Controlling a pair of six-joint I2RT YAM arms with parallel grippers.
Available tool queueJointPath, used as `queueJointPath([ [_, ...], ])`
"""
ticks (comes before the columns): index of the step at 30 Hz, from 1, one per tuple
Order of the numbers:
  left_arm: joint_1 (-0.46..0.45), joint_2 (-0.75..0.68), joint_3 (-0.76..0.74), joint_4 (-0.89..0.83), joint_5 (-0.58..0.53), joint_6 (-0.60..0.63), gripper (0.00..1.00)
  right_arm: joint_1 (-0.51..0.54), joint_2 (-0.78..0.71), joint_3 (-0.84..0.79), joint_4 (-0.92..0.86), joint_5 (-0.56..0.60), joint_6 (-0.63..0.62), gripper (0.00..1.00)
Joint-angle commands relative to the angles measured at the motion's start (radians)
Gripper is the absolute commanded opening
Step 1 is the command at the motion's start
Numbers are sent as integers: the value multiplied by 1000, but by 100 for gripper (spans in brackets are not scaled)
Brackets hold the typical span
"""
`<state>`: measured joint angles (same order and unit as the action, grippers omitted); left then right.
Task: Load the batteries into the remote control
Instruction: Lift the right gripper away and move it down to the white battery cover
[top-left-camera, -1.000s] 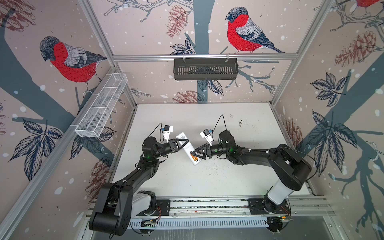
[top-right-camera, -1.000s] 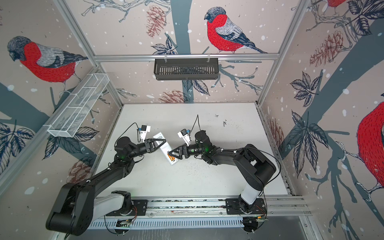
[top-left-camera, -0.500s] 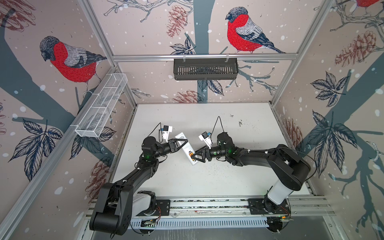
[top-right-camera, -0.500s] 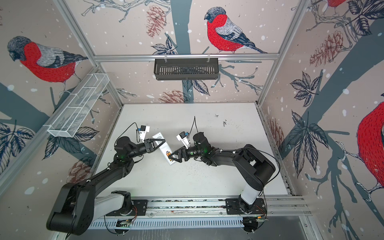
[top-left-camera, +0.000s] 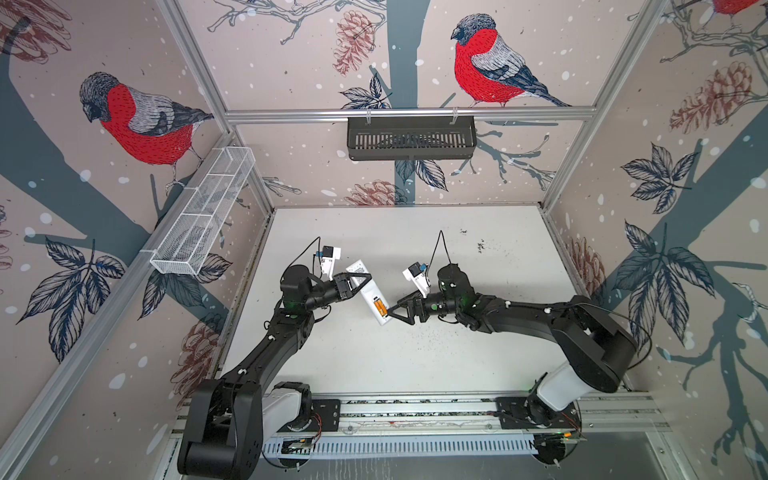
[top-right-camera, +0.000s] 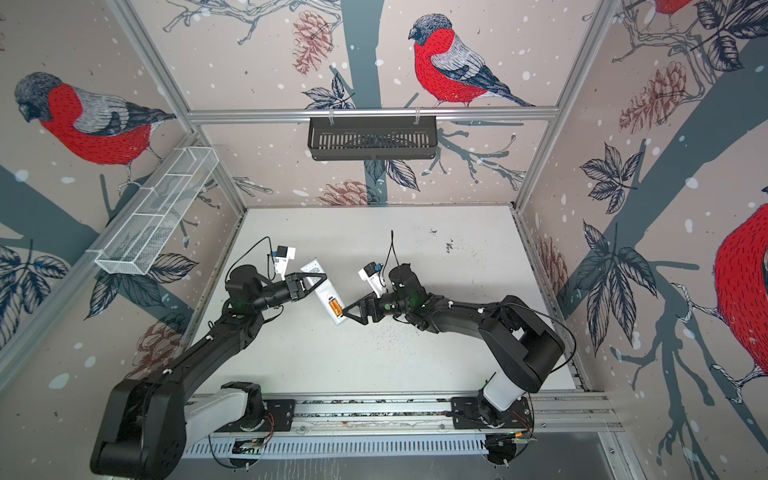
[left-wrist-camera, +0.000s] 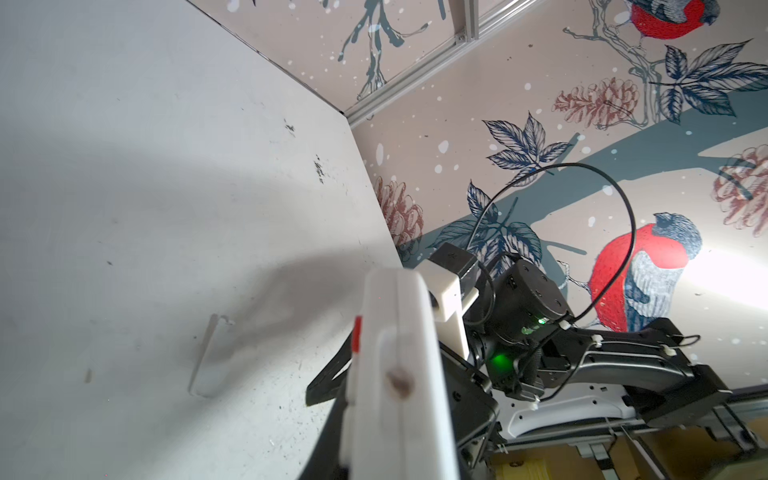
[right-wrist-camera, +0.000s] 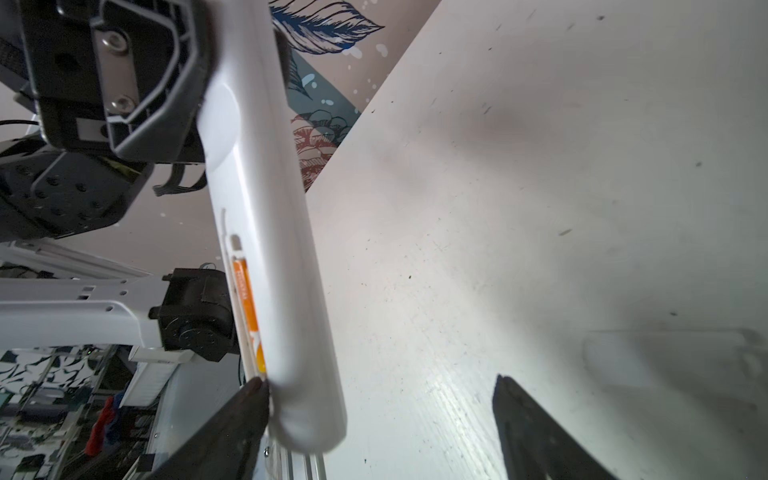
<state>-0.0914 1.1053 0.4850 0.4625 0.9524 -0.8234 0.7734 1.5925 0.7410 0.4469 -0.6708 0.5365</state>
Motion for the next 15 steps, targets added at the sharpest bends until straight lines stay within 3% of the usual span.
queueJointPath([
  [1, 20, -22, 50, -263, -100, 176, 0, -13, -9, 14, -125, 56, -28, 86],
  [8, 22, -70, 123, -502, -296, 330, 0, -40, 46, 83, -249, 153, 25, 86],
  [15, 24, -107, 144, -578, -334, 381, 0, -37, 145, 152, -327, 187, 45, 86],
])
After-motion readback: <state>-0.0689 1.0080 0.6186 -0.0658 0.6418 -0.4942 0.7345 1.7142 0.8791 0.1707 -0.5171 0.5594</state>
